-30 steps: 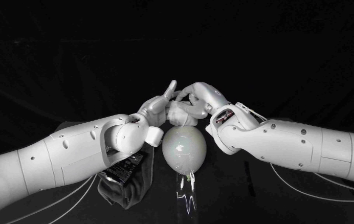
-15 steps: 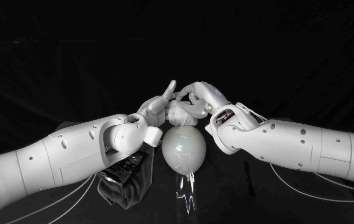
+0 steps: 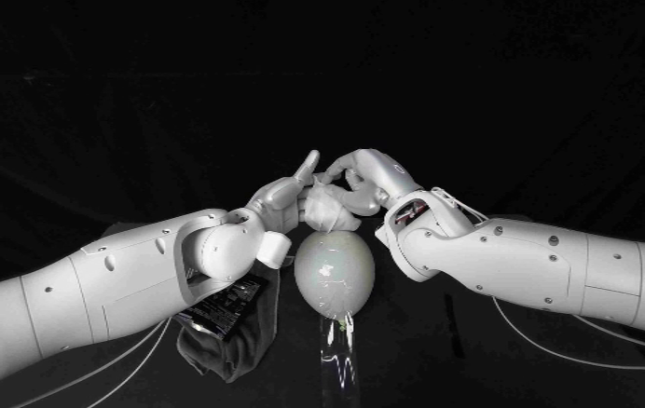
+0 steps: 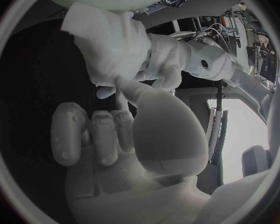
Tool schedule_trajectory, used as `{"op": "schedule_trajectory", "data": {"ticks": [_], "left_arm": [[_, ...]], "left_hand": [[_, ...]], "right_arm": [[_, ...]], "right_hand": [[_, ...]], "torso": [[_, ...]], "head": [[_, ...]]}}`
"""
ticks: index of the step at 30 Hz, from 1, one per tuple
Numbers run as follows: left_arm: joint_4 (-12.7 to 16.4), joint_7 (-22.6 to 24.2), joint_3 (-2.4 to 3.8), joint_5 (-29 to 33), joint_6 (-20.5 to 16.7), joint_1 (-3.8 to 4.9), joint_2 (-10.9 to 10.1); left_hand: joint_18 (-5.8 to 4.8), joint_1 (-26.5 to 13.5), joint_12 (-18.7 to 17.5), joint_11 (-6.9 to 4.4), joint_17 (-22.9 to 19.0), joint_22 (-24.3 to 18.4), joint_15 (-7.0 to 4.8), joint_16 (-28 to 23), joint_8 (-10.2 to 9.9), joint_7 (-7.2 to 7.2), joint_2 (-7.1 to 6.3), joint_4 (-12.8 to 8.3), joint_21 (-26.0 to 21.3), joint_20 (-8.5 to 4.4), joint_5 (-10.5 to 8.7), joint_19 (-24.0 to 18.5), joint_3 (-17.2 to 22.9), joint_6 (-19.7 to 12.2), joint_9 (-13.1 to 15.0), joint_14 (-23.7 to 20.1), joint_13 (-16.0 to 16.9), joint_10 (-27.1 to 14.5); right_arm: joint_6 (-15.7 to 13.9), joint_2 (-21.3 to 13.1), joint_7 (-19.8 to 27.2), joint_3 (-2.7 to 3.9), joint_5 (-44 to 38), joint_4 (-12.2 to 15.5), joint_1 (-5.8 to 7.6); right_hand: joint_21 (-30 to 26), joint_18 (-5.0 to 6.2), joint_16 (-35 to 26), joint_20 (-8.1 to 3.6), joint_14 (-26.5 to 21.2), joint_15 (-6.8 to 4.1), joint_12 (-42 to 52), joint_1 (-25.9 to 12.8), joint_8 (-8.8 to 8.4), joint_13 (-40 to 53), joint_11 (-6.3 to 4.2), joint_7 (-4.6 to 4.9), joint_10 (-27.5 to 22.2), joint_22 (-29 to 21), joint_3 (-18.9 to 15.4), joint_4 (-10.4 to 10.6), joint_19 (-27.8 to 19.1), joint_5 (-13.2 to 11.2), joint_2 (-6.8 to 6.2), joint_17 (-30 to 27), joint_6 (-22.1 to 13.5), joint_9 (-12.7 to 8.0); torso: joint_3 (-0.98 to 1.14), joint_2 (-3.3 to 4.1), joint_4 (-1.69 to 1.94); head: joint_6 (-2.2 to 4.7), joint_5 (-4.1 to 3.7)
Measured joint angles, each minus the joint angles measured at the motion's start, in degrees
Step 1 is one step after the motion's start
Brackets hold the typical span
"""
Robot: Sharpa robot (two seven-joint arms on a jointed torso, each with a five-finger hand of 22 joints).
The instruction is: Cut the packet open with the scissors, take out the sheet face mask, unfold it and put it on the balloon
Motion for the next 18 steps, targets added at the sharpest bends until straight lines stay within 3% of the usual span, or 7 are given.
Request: {"op": "schedule_trajectory", "data": {"ticks": [9,15,18], "left_arm": [[0.06,-0.92,-0.04,2.0,1.11,-0.01,-0.31],[0.07,-1.1,-0.06,3.16,1.41,-0.02,-0.4],[0.03,-1.12,-0.07,3.63,1.42,-0.02,-0.5]], "left_hand": [[0.0,1.36,0.01,-0.06,0.06,0.0,0.2,0.0,-0.17,0.23,-0.07,-0.01,0.0,-0.09,0.0,0.47,0.84,0.12,-0.34,0.2,-0.02,-0.18],[0.0,3.23,0.01,0.0,0.06,-0.09,0.01,0.0,-2.3,-0.21,-0.11,-0.04,0.0,-0.09,0.0,0.47,1.79,-4.28,-1.48,0.4,-0.12,-1.99],[0.0,4.78,0.01,0.02,0.14,-0.08,0.04,0.0,-2.37,-0.37,-0.18,-0.24,0.0,-0.1,0.0,0.47,2.54,-4.86,-1.66,1.43,-0.19,-3.32]], "right_arm": [[-0.02,-0.45,0.0,0.0,0.01,0.04,0.0],[-0.39,-1.02,-0.03,0.0,0.01,0.52,0.0],[-0.68,-1.18,-0.02,0.01,0.02,0.7,0.01]], "right_hand": [[0.0,0.0,-0.16,-0.08,-0.01,0.01,0.0,0.0,0.09,0.03,0.0,-0.07,-0.01,-0.01,0.06,-0.06,-0.09,-0.01,-0.01,-0.03,-0.12,0.14],[0.3,0.0,0.04,-0.07,-0.01,0.01,0.28,0.0,0.21,0.04,-0.01,-0.09,-0.01,-0.03,0.23,-0.23,-0.09,-0.01,-0.01,-0.05,-0.29,0.28],[0.3,0.0,0.04,-0.07,-0.01,0.01,0.28,0.0,0.39,0.05,0.0,-0.09,-0.02,-0.05,0.23,-0.23,-0.1,-0.02,-0.01,-0.05,-0.3,0.29]], "torso": [[-0.02,0.0,-0.01],[-0.02,0.01,-0.01],[-0.02,0.01,-0.01]], "head": [[-0.02,-0.09],[-0.03,-0.1],[-0.04,-0.13]]}}
